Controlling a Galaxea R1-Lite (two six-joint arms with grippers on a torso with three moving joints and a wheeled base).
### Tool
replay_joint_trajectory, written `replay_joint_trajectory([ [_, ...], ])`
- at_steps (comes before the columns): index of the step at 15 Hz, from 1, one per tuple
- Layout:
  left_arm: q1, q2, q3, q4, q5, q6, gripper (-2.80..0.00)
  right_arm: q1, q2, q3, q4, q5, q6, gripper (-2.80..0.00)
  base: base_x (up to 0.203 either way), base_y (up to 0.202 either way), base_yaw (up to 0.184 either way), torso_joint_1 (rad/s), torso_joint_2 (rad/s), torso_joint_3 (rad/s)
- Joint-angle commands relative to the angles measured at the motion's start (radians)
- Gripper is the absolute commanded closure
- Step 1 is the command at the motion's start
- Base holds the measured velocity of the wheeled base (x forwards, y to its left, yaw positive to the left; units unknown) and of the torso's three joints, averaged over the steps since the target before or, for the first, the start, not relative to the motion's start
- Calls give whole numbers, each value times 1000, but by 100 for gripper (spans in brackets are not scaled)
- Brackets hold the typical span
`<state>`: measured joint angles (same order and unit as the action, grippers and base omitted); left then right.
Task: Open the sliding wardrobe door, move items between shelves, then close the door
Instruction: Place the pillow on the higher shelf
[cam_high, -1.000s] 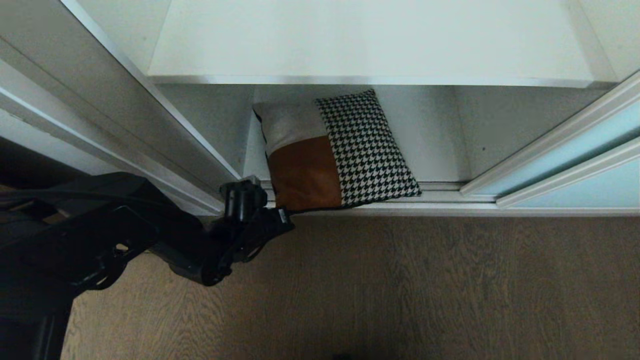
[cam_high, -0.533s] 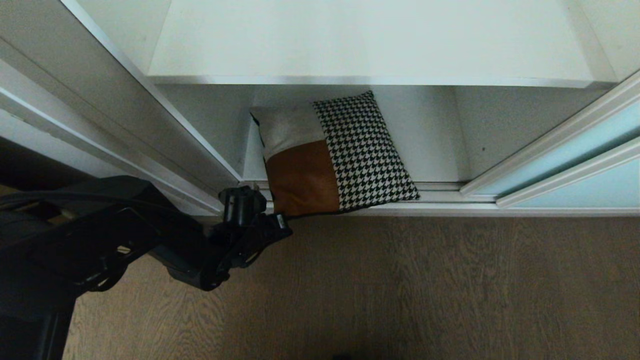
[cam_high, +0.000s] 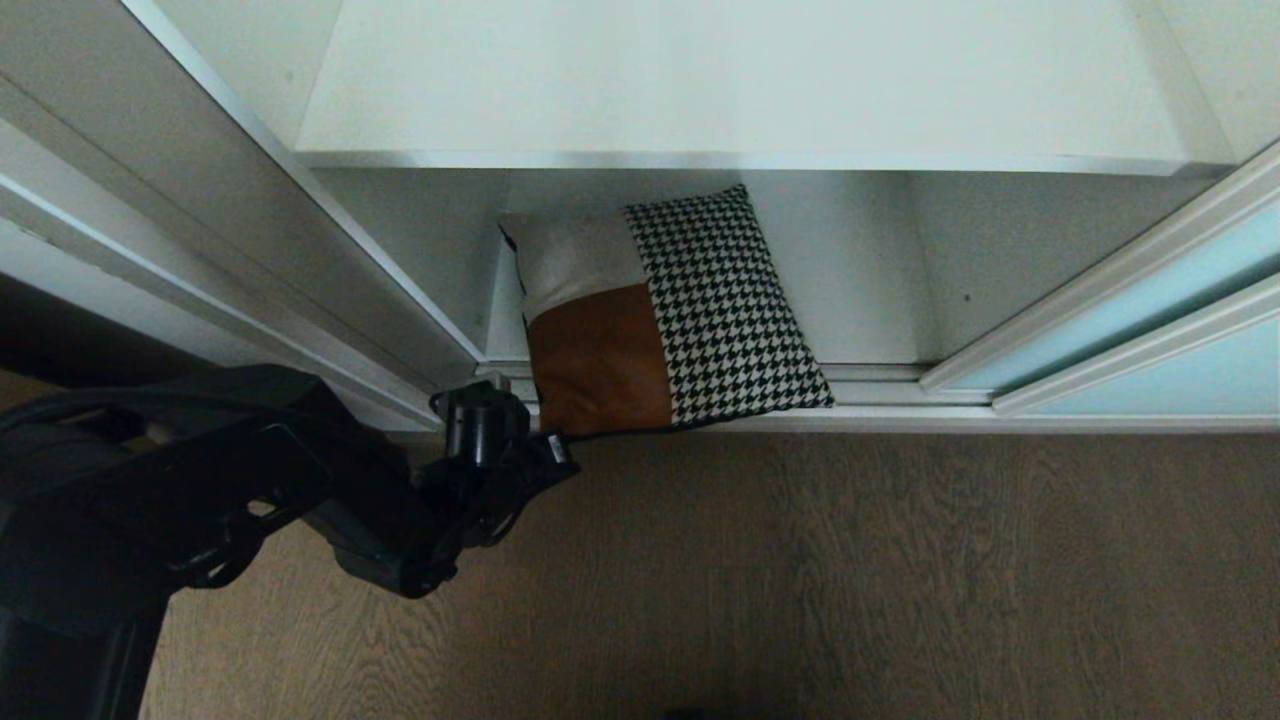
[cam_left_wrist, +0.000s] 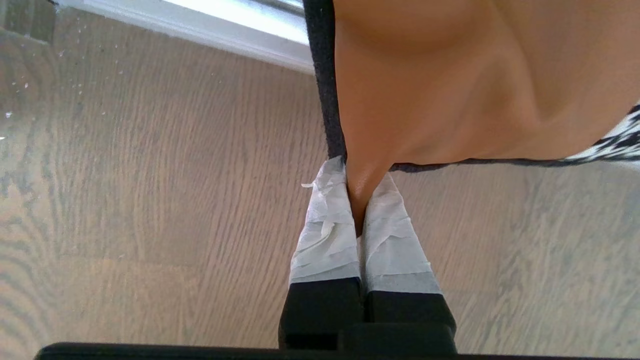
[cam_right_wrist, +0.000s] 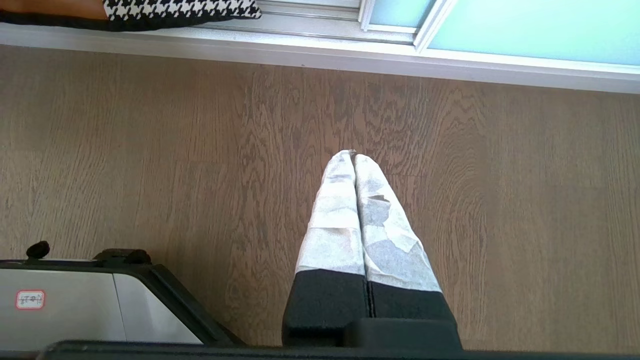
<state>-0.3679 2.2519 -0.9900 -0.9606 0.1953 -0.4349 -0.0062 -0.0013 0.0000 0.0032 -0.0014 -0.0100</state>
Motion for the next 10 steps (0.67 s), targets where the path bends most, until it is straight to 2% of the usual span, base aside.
replay_joint_trajectory([
  [1,0,19,18,-25,1,-5,0,0,1,0,0,0,1,0,0,0,0,0,0,0],
  [3,0,18,21,-25,-2,-10,0,0,1,0,1,-2,1,0,0,0,0,0,0,0],
  [5,-3,10,35,-23,-1,-43,0,0,1,0,0,0,4,0,0,0,0,0,0,0],
  [10,-9,26,31,-28,-4,-48,0,0,1,1,0,-5,-8,0,0,0,0,0,0,0],
])
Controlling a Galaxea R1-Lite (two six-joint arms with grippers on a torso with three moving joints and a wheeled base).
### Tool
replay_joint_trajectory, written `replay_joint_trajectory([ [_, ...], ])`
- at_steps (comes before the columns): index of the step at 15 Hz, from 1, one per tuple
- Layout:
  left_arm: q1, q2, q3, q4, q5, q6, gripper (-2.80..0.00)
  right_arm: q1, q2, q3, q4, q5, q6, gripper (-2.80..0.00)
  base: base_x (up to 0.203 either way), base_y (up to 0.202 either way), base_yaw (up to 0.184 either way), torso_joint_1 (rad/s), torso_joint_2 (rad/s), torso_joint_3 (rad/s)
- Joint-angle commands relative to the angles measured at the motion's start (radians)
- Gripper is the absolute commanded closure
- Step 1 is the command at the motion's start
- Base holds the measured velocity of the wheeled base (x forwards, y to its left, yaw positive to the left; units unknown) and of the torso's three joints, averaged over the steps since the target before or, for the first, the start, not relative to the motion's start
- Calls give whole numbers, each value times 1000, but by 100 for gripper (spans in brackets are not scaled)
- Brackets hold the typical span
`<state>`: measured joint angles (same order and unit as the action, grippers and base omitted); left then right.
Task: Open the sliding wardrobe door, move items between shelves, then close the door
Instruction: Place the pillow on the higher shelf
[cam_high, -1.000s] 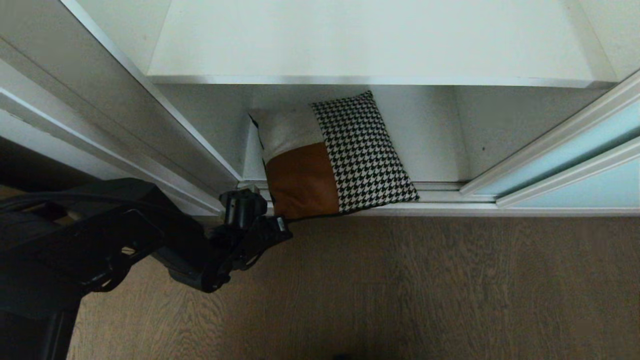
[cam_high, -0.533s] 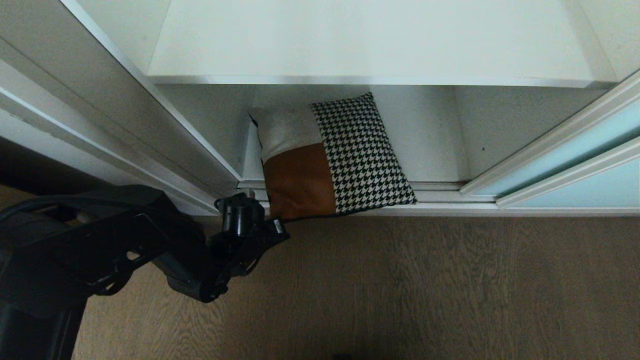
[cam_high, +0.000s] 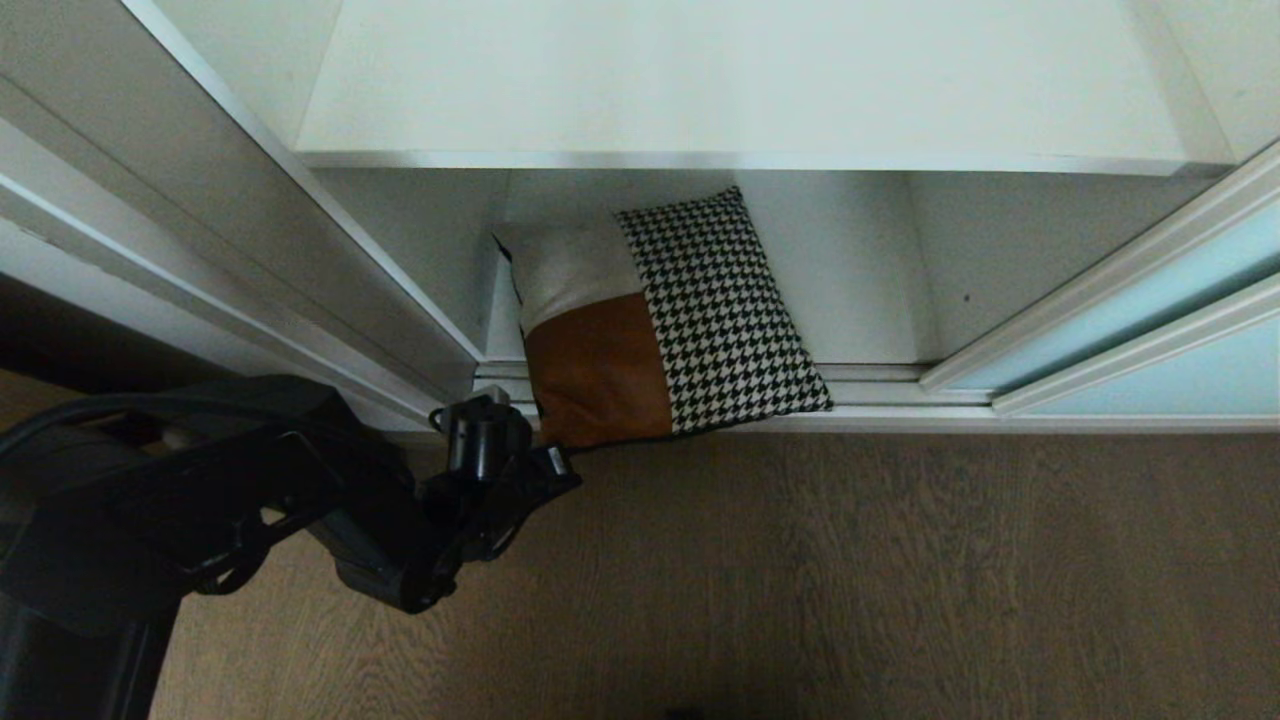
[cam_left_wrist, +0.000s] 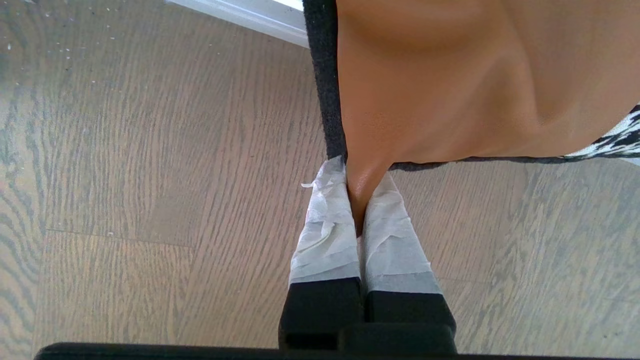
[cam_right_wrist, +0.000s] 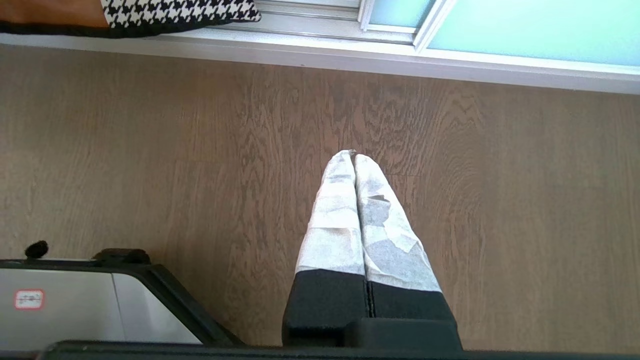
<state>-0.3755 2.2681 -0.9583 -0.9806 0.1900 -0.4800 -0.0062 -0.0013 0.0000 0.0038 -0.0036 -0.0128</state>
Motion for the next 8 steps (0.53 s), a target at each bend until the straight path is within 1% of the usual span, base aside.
replay_joint_trajectory([
  [1,-2,21,-4,-12,2,-3,0,0,0,-4,6,-11,-9,0,0,0,0,0,0,0],
  [3,-2,25,-7,-15,3,-2,0,0,9,-46,43,-24,-8,0,0,0,0,0,0,0],
  [5,-2,40,-12,-14,3,0,0,1,89,-194,119,-21,21,0,0,0,0,0,0,0],
  [6,-3,53,-14,-18,5,3,0,1,135,-270,186,-13,64,0,0,0,0,0,0,0],
  [7,-5,51,-13,-21,3,3,0,0,162,-312,263,17,94,0,0,0,0,0,0,0],
  [8,-6,51,-13,-23,3,4,0,-1,189,-317,280,48,102,0,0,0,0,0,0,0],
])
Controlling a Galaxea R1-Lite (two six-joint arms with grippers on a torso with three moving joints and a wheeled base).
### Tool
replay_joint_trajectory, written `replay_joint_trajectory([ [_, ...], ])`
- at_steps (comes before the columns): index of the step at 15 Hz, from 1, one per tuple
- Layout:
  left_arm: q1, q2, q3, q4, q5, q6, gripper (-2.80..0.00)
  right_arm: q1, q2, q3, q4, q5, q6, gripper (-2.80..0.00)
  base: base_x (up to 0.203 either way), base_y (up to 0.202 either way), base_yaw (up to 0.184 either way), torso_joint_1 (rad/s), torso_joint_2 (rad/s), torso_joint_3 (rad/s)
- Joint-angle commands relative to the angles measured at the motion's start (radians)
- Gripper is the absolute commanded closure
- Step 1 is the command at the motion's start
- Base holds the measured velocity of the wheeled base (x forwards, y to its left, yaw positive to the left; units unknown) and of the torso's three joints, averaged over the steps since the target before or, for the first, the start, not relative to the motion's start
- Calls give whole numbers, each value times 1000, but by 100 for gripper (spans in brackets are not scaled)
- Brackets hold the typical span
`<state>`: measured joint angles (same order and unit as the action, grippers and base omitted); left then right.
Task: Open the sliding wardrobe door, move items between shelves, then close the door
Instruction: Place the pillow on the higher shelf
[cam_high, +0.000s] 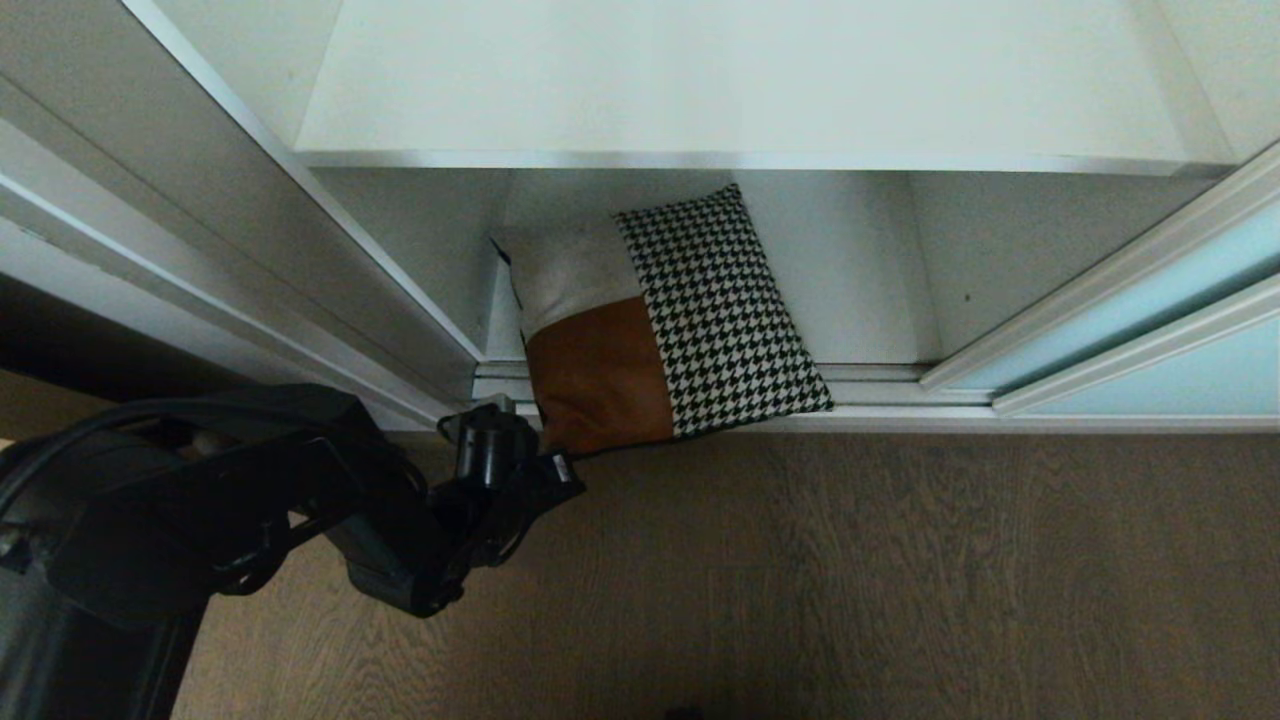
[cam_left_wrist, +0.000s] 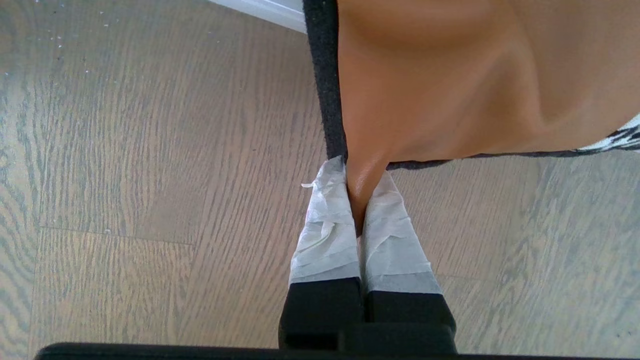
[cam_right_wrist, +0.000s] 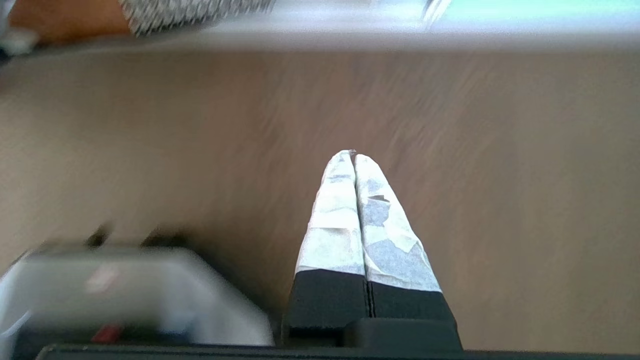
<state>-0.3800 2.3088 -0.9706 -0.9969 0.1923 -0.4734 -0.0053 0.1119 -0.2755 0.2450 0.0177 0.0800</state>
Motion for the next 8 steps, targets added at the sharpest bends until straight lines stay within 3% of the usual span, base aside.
replay_joint_trajectory([
  [1,-2,11,0,-6,1,-2,0,-2,120,-33,45,49,17,0,0,0,0,0,0,0],
  [5,-11,23,6,-5,1,-2,0,-5,362,-28,16,150,68,0,0,0,0,0,0,0],
  [8,-14,30,2,-5,1,-2,0,-4,599,-115,-48,186,177,0,0,0,0,0,0,0],
])
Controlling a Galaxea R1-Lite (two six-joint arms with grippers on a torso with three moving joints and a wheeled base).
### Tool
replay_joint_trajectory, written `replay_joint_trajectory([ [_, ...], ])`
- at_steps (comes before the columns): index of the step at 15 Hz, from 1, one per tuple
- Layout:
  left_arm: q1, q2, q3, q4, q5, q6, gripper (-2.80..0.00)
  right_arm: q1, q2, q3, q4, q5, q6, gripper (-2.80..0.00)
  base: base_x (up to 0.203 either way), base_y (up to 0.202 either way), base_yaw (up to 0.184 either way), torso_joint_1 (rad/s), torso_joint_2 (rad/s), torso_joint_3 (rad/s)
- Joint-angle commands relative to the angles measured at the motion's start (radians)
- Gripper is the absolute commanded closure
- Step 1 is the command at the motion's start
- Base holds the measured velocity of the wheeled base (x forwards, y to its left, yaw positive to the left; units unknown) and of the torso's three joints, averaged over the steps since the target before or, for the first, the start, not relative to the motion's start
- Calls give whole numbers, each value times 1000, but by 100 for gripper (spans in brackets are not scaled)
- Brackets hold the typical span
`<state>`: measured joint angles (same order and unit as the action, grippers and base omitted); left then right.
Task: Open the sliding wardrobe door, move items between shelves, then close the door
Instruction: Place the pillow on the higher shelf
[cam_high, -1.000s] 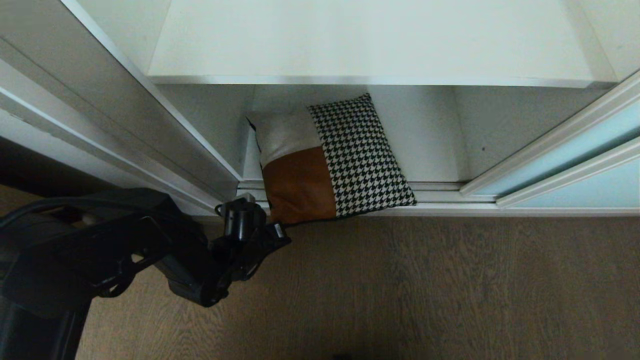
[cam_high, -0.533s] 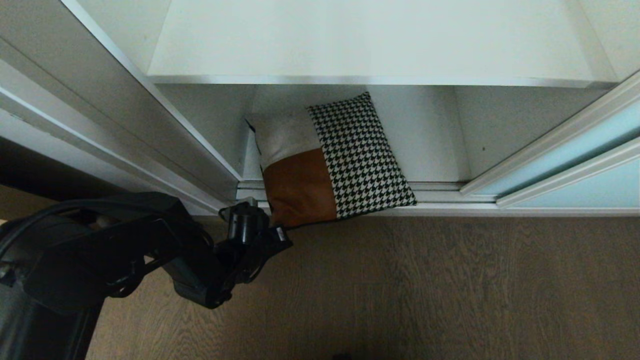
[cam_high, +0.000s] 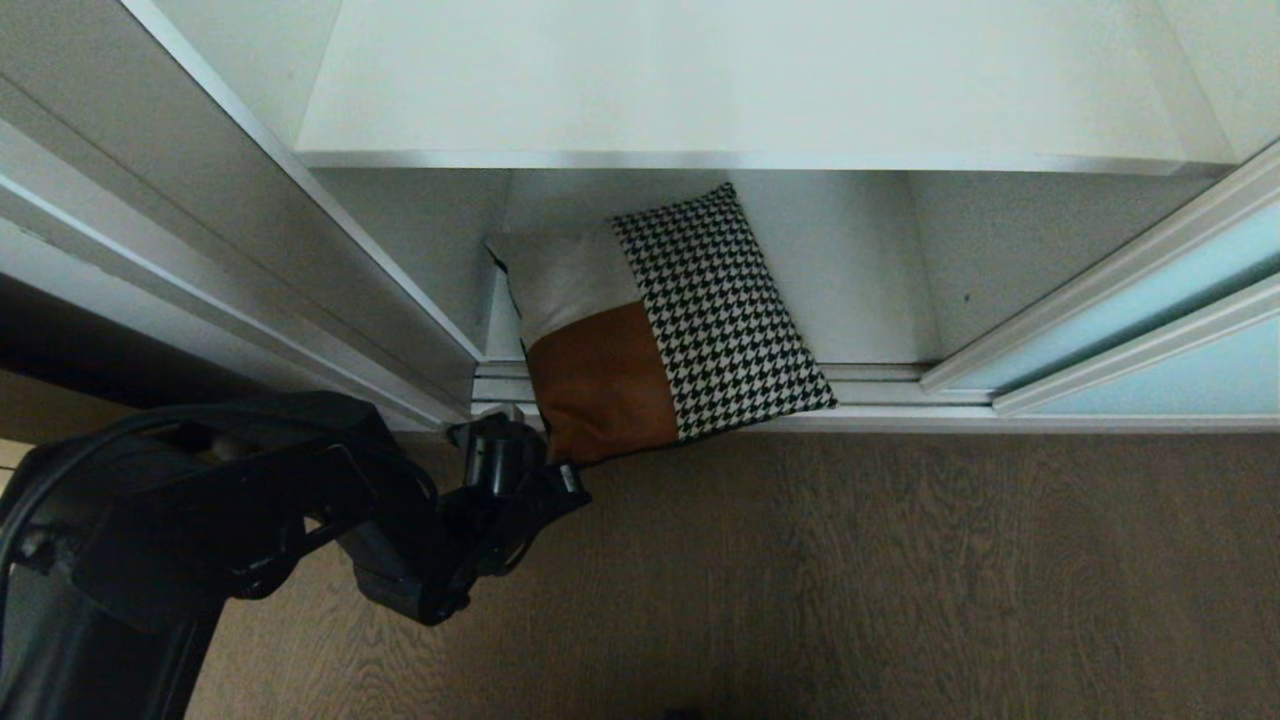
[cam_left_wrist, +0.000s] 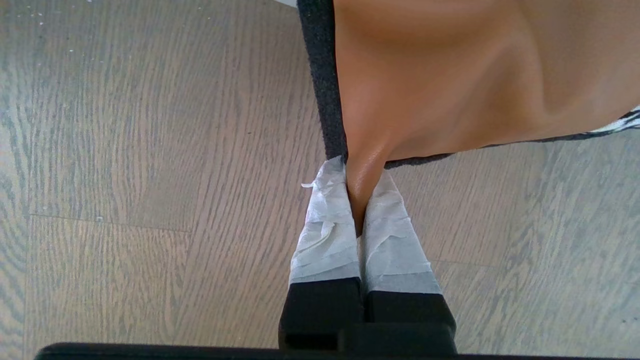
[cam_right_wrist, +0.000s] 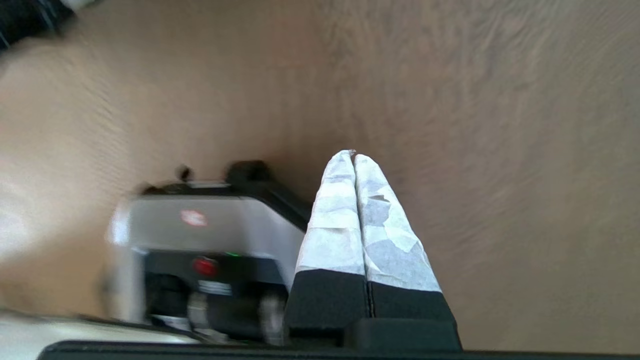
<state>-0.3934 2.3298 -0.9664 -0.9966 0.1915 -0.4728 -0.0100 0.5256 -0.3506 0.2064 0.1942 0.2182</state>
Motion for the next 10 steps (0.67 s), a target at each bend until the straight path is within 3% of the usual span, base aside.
replay_joint_trajectory([
  [1,0,13,-3,-5,2,-4,0,1,265,-72,-21,25,79,0,0,0,0,0,0,0],
  [5,1,11,5,-19,3,-3,0,1,568,-161,-65,96,144,0,0,0,0,0,0,0],
  [10,1,6,5,-30,2,-1,0,-4,919,-188,-334,196,153,0,0,0,0,0,0,0],
])
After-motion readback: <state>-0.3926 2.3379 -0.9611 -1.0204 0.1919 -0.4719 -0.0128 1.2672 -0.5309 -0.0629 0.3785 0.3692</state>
